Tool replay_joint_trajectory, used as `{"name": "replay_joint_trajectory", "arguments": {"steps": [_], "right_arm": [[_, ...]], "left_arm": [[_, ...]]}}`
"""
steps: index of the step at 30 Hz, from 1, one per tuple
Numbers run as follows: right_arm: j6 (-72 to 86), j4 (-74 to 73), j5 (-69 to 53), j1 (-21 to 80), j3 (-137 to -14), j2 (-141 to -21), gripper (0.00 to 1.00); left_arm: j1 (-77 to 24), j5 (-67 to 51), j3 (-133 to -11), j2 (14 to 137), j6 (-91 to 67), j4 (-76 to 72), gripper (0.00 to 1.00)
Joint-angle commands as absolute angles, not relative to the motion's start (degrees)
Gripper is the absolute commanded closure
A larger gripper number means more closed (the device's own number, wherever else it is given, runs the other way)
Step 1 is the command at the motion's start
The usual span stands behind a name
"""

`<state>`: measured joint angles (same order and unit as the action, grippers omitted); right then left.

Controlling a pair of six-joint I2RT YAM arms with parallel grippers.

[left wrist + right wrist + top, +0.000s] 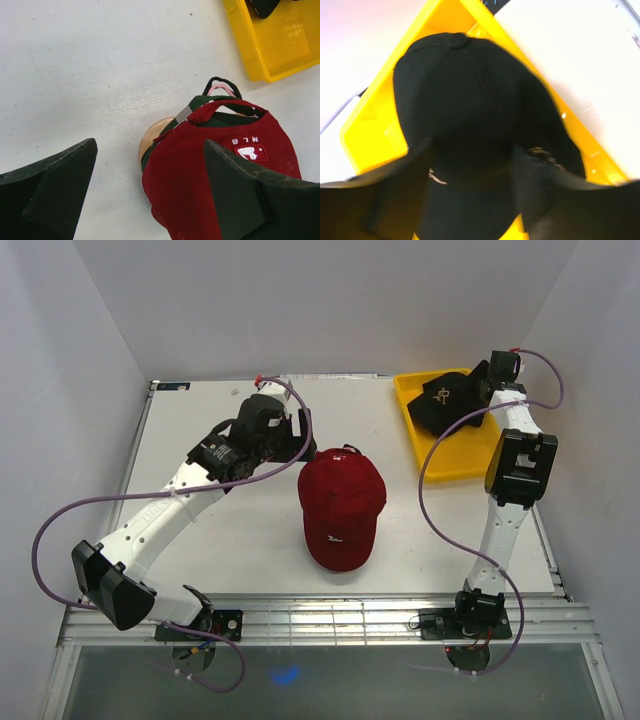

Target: Stack the hats

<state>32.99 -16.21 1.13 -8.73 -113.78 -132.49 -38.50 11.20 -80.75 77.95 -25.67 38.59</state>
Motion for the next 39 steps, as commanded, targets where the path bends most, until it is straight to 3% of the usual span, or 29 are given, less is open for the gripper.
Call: {"name": "replay_joint_trajectory", "arguments": {"steps": [1,3,4,6,17,20,22,33,37,38,39], "right_arm": [[33.0,-11.5,1.1,-8.9,-114.5,-132.9,0.41],[32.3,-11.0,0.6,-9.0,-114.3,-132.8,0.52],[32.3,-11.0,0.6,-9.0,-114.3,-132.5,0.62],[32.2,-9.5,0.6,-9.1,-112.7,-130.7,0.7],[31.3,-10.0,-4.7,-10.7,-112.1,-122.3,0.9],[31.3,-10.5,-5.9,-10.7,-111.0,-120.1,0.87],[31.5,-11.1,-6.4,-10.7,-109.2,-118.4,0.92],[31.6,-11.3,-10.5,-10.8,-93.0,-106.4,0.92],[32.2,-9.0,-11.5,-10.8,-81.1,-100.8,0.91],[32.1,-8.6,-11.5,-10.7,-79.3,-98.6,0.86],[31.9,-9.1,-11.3,-10.7,-78.3,-97.9,0.71]], "left_arm": [[-38.7,12.0,-82.6,77.8,-24.5,38.1,0.02],[-38.7,12.0,-82.6,78.0,-24.3,38.1,0.02],[-38.7,12.0,-82.6,78.3,-24.4,38.1,0.02],[-38.7,11.7,-82.6,78.7,-24.8,38.1,0.02],[-38.7,12.0,-82.3,79.1,-25.3,38.1,0.02],[-38.7,12.0,-81.9,78.6,-25.6,38.1,0.02],[-38.6,12.1,-81.7,78.2,-25.9,38.1,0.02],[-38.7,12.2,-81.2,76.8,-26.7,38.8,0.02],[-38.7,11.8,-80.9,76.3,-27.1,38.5,0.02],[-38.6,11.7,-80.5,76.1,-27.0,38.4,0.02],[-38.6,11.6,-80.4,75.9,-27.0,38.2,0.02]]}}
